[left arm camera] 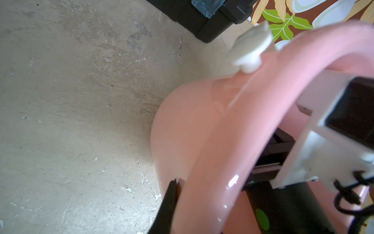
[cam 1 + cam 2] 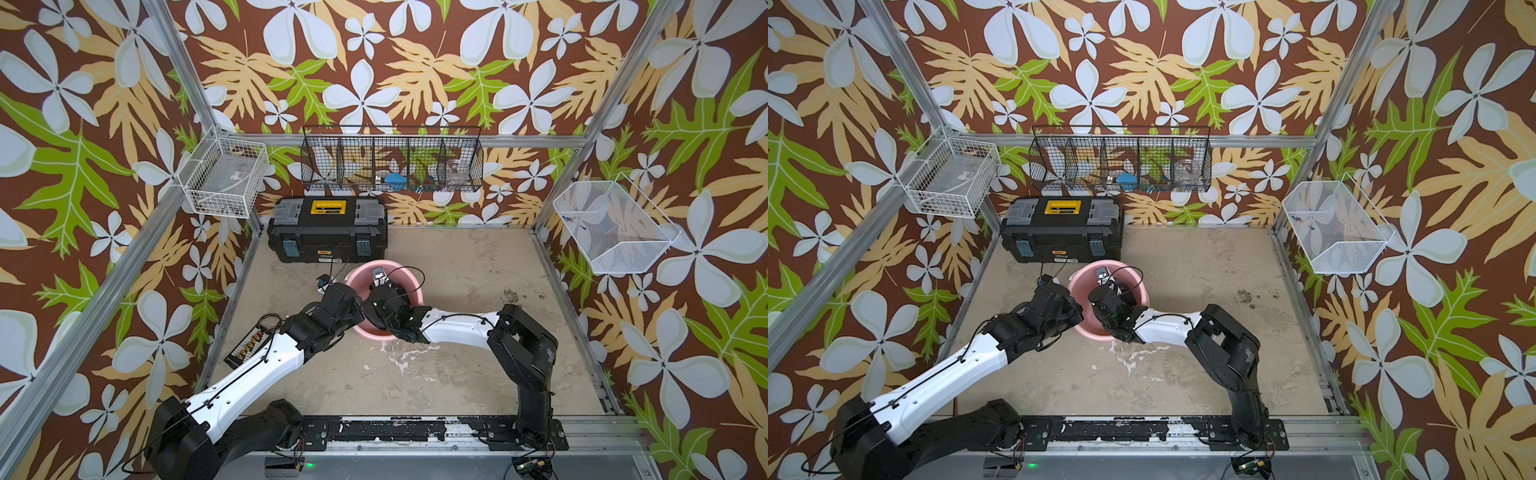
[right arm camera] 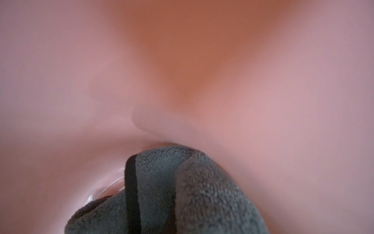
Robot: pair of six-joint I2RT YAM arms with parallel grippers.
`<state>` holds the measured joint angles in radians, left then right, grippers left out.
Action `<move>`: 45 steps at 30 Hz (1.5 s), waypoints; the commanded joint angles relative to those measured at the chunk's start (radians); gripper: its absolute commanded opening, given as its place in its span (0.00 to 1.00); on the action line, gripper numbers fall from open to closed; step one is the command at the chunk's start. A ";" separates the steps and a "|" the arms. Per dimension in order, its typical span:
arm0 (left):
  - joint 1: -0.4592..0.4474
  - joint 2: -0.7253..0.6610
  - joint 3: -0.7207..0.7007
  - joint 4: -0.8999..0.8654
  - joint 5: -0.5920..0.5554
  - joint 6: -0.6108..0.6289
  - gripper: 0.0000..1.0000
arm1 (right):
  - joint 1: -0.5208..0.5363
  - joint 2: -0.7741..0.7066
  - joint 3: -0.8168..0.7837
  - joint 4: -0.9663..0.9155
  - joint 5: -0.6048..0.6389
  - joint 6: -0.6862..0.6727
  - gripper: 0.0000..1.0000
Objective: Wipe the inside of the bucket with a cloth
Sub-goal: Wipe the dirt from the inside of the bucket.
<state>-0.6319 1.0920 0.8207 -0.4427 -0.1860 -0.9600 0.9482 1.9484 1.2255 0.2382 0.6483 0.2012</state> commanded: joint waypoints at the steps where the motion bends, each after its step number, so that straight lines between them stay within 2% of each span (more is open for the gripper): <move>1: -0.004 -0.008 -0.004 0.029 0.206 -0.064 0.00 | -0.005 -0.016 -0.006 0.179 0.106 -0.003 0.00; 17: -0.004 -0.016 -0.021 0.024 0.199 -0.092 0.00 | 0.011 -0.072 0.019 0.303 0.117 -0.085 0.00; 35: -0.004 -0.013 -0.030 0.108 0.223 -0.153 0.00 | 0.020 -0.085 0.002 0.333 -0.090 -0.004 0.00; 39: -0.003 -0.024 -0.047 0.114 0.219 -0.160 0.00 | 0.019 -0.086 0.004 0.336 -0.068 -0.016 0.00; 45: -0.003 -0.038 -0.056 0.089 0.181 -0.160 0.00 | 0.022 -0.068 0.056 0.276 0.201 -0.076 0.00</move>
<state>-0.6312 1.0584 0.7639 -0.3302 -0.0544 -1.1389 0.9741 1.8732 1.2572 0.4808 0.6937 0.1623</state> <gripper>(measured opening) 0.150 0.080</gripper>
